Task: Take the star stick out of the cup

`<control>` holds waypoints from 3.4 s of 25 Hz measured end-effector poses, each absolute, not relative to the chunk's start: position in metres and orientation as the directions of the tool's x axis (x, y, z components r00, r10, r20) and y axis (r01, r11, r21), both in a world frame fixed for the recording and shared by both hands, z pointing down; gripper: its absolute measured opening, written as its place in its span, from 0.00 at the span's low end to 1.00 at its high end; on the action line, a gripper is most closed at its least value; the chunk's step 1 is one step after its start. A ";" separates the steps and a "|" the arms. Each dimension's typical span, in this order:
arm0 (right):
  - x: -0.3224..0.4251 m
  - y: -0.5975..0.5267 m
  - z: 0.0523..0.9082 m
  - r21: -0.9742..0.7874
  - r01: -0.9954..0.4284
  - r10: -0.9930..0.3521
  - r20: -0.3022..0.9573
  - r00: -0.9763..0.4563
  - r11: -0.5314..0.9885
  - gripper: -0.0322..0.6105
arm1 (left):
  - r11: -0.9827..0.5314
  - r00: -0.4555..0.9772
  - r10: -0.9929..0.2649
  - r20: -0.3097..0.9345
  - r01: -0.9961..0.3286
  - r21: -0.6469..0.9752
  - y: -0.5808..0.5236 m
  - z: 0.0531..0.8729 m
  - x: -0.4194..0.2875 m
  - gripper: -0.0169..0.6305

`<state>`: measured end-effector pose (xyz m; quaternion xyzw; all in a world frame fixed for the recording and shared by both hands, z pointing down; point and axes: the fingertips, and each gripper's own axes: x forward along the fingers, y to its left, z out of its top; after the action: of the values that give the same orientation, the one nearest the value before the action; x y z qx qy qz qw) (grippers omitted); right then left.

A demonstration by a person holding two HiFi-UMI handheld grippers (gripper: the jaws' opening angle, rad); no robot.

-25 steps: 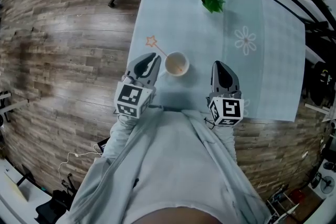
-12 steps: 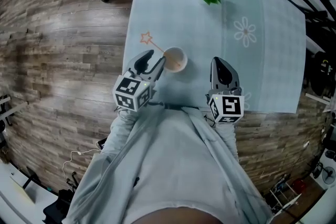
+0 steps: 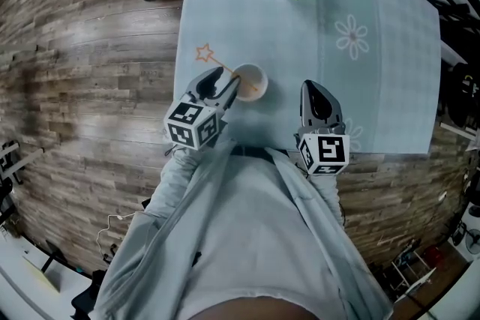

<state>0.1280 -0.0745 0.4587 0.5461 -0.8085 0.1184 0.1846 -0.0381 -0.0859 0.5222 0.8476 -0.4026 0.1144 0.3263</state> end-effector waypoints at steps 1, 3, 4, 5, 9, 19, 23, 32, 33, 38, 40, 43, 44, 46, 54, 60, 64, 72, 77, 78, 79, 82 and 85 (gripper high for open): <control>0.129 -0.074 0.460 0.008 -0.928 -0.840 0.429 -0.333 0.372 0.07 | -0.459 0.648 -0.608 0.458 -0.758 0.464 -0.087 0.524 -0.038 0.31; 0.131 -0.073 0.462 0.004 -0.931 -0.841 0.431 -0.328 0.366 0.07 | -0.449 0.645 -0.612 0.458 -0.760 0.470 -0.090 0.528 -0.038 0.31; 0.132 -0.073 0.463 0.002 -0.932 -0.840 0.433 -0.327 0.363 0.07 | -0.445 0.643 -0.614 0.457 -0.761 0.473 -0.091 0.530 -0.038 0.31; 0.132 -0.072 0.465 0.001 -0.932 -0.840 0.434 -0.325 0.361 0.07 | -0.440 0.642 -0.616 0.456 -0.761 0.476 -0.092 0.531 -0.038 0.31; 0.134 -0.069 0.467 -0.003 -0.935 -0.841 0.436 -0.321 0.355 0.07 | -0.426 0.640 -0.622 0.451 -0.760 0.491 -0.096 0.534 -0.037 0.31; 0.136 -0.064 0.464 -0.002 -0.935 -0.844 0.430 -0.322 0.355 0.07 | -0.397 0.626 -0.645 0.439 -0.765 0.507 -0.095 0.536 -0.037 0.28; 0.137 -0.063 0.463 0.000 -0.934 -0.843 0.430 -0.323 0.358 0.07 | -0.388 0.626 -0.650 0.430 -0.761 0.520 -0.096 0.537 -0.037 0.25; 0.140 -0.059 0.466 0.012 -0.932 -0.837 0.443 -0.321 0.363 0.07 | -0.371 0.616 -0.654 0.439 -0.767 0.524 -0.092 0.539 -0.039 0.13; 0.140 -0.059 0.466 0.014 -0.931 -0.837 0.443 -0.322 0.365 0.07 | -0.367 0.615 -0.655 0.439 -0.767 0.527 -0.092 0.539 -0.040 0.11; 0.140 -0.058 0.466 0.020 -0.928 -0.835 0.444 -0.324 0.371 0.07 | -0.364 0.624 -0.655 0.426 -0.754 0.546 -0.091 0.537 -0.038 0.08; 0.140 -0.057 0.465 0.022 -0.929 -0.836 0.445 -0.322 0.370 0.07 | -0.367 0.629 -0.655 0.419 -0.749 0.551 -0.091 0.536 -0.037 0.08; 0.140 -0.055 0.465 0.021 -0.930 -0.836 0.445 -0.319 0.367 0.07 | -0.372 0.633 -0.657 0.410 -0.745 0.554 -0.090 0.534 -0.036 0.07; 0.140 -0.055 0.464 0.022 -0.931 -0.837 0.444 -0.318 0.365 0.07 | -0.374 0.633 -0.659 0.406 -0.744 0.554 -0.090 0.533 -0.035 0.07; 0.141 -0.054 0.463 0.023 -0.932 -0.840 0.442 -0.316 0.362 0.07 | -0.378 0.635 -0.663 0.397 -0.741 0.555 -0.090 0.531 -0.034 0.07; 0.138 -0.054 0.457 0.027 -0.934 -0.849 0.427 -0.312 0.356 0.07 | -0.392 0.644 -0.671 0.367 -0.729 0.562 -0.090 0.521 -0.037 0.07; 0.132 -0.059 0.450 0.029 -0.929 -0.855 0.404 -0.326 0.369 0.07 | -0.403 0.643 -0.685 0.342 -0.725 0.558 -0.091 0.507 -0.041 0.07; 0.127 -0.063 0.446 0.027 -0.924 -0.855 0.392 -0.340 0.381 0.07 | -0.420 0.641 -0.695 0.326 -0.730 0.539 -0.092 0.495 -0.044 0.07; 0.118 -0.076 0.431 0.029 -0.915 -0.862 0.348 -0.369 0.403 0.07 | -0.439 0.616 -0.736 0.281 -0.750 0.495 -0.097 0.464 -0.055 0.07; 0.113 -0.087 0.420 0.024 -0.908 -0.866 0.311 -0.391 0.419 0.07 | -0.465 0.593 -0.765 0.250 -0.778 0.423 -0.102 0.438 -0.065 0.07; 0.111 -0.089 0.418 0.023 -0.906 -0.866 0.304 -0.396 0.422 0.07 | -0.469 0.588 -0.771 0.243 -0.784 0.407 -0.102 0.432 -0.067 0.07; 0.109 -0.091 0.415 0.023 -0.904 -0.866 0.297 -0.401 0.427 0.07 | -0.473 0.582 -0.778 0.235 -0.790 0.391 -0.102 0.425 -0.069 0.07; 0.103 -0.098 0.409 0.024 -0.896 -0.864 0.278 -0.419 0.443 0.07 | -0.477 0.562 -0.800 0.209 -0.808 0.346 -0.105 0.407 -0.075 0.07; 0.099 -0.103 0.403 0.023 -0.891 -0.862 0.264 -0.432 0.453 0.07 | -0.476 0.542 -0.818 0.190 -0.825 0.304 -0.105 0.394 -0.081 0.07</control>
<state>0.0987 -0.1026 0.4034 0.5193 -0.8440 0.0598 0.1198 -0.0814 -0.1050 0.3937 0.8591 -0.4783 0.0092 0.1822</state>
